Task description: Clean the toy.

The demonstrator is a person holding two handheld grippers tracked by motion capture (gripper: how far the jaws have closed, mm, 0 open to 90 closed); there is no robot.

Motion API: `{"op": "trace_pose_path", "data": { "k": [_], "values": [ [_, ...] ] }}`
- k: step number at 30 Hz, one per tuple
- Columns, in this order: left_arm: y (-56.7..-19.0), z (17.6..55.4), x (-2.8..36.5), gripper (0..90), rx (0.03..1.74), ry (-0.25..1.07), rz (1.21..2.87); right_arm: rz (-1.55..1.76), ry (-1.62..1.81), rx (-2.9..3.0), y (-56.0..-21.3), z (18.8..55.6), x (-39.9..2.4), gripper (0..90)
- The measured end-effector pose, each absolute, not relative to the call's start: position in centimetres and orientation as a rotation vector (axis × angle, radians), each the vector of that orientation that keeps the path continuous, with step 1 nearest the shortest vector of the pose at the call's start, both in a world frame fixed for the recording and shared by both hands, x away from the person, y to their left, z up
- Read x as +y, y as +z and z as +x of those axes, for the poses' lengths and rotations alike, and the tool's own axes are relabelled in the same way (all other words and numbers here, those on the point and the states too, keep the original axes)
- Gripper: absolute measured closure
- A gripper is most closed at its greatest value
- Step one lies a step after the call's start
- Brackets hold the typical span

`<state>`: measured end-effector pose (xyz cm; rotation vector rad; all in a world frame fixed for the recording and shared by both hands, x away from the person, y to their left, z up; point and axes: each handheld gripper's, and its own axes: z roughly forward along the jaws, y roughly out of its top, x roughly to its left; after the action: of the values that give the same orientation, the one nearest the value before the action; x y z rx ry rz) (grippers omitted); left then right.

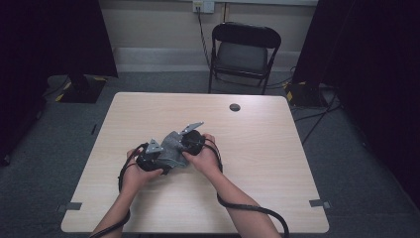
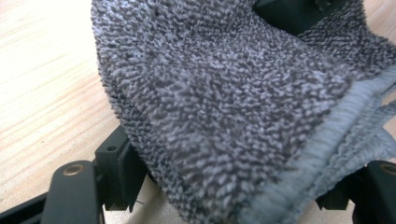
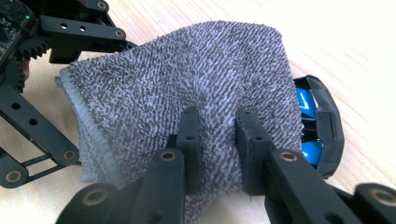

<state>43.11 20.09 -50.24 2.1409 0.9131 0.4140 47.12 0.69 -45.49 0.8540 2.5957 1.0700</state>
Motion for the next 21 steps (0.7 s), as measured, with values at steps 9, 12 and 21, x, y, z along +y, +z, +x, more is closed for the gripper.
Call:
{"op": "trace_pose_path", "data": {
  "k": [9,12,21],
  "values": [
    [-50.2,43.1,20.1,25.5,0.913,0.414,2.141,0.86,1.061,2.591,-45.5,47.4,0.4,74.5],
    [-50.2,43.1,20.1,25.5,0.913,0.414,2.141,0.857,1.06,2.592,-45.5,47.5,0.3,74.5],
    [-50.2,43.1,20.1,25.5,0.913,0.414,2.141,0.88,1.047,2.575,-45.3,48.2,-0.6,74.6]
  ]
}}
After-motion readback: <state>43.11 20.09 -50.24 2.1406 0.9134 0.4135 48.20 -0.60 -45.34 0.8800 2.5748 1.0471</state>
